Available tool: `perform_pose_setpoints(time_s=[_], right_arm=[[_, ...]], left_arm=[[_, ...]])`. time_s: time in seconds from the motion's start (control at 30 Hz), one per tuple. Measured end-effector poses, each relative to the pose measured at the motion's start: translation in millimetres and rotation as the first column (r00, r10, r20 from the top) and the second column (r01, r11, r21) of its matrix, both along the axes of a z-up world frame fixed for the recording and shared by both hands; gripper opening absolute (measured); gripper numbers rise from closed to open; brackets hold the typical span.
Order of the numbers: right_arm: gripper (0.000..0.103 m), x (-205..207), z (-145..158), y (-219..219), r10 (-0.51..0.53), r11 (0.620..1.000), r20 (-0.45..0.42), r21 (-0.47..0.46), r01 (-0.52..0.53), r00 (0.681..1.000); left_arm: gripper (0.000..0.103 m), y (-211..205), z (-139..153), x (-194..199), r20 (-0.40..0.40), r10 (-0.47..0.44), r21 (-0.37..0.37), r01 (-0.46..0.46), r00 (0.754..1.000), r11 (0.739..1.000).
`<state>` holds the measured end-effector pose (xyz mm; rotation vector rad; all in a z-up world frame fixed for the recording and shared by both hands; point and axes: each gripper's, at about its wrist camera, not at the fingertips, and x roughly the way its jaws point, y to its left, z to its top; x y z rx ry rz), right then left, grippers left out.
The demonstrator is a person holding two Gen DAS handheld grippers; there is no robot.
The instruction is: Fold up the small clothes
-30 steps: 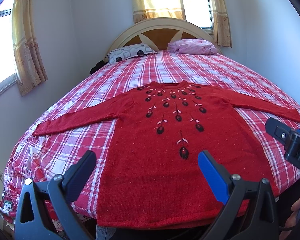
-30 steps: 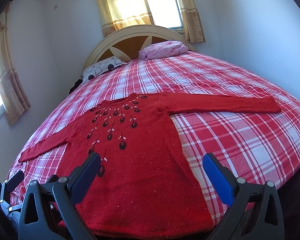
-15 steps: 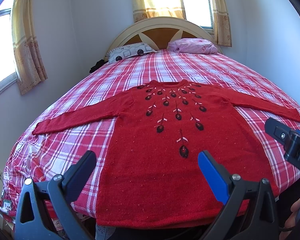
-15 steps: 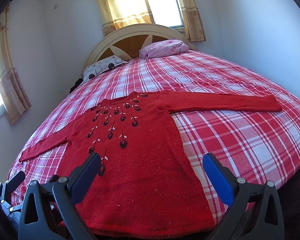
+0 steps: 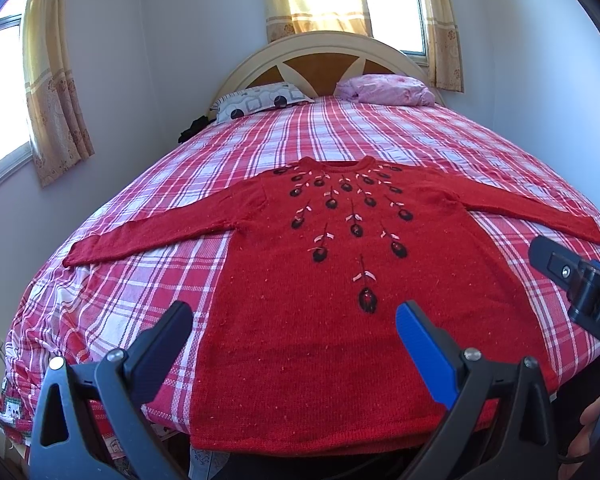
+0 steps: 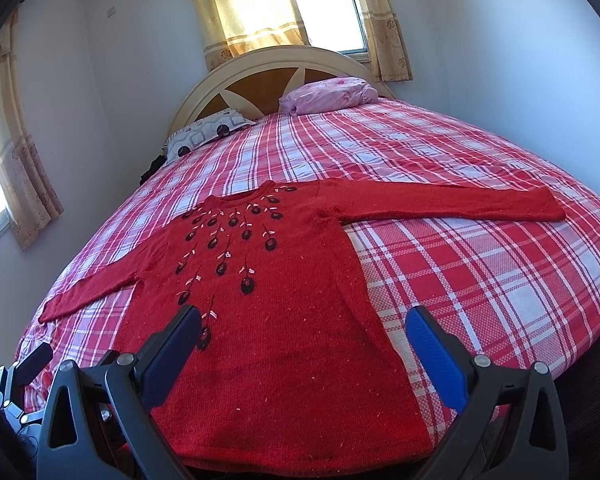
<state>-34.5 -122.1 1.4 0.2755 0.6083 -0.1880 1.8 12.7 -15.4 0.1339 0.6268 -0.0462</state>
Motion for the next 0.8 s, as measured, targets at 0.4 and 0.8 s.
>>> perform_pose_setpoints(time_s=[0.4, 0.8], right_arm=[[0.102, 1, -2, 0, 0.003, 1.0, -0.007, 0.001, -0.003, 1.0], [0.102, 5, -6, -13, -0.022, 1.0, 0.0, -0.013, 0.022, 1.0]], left_arm=[[0.103, 0, -1, 0, -0.002, 0.0, 0.0, 0.0, 1.0, 1.0], [0.103, -1, -10, 2, -0.033, -0.053, -0.039, 0.052, 0.998, 0.998]])
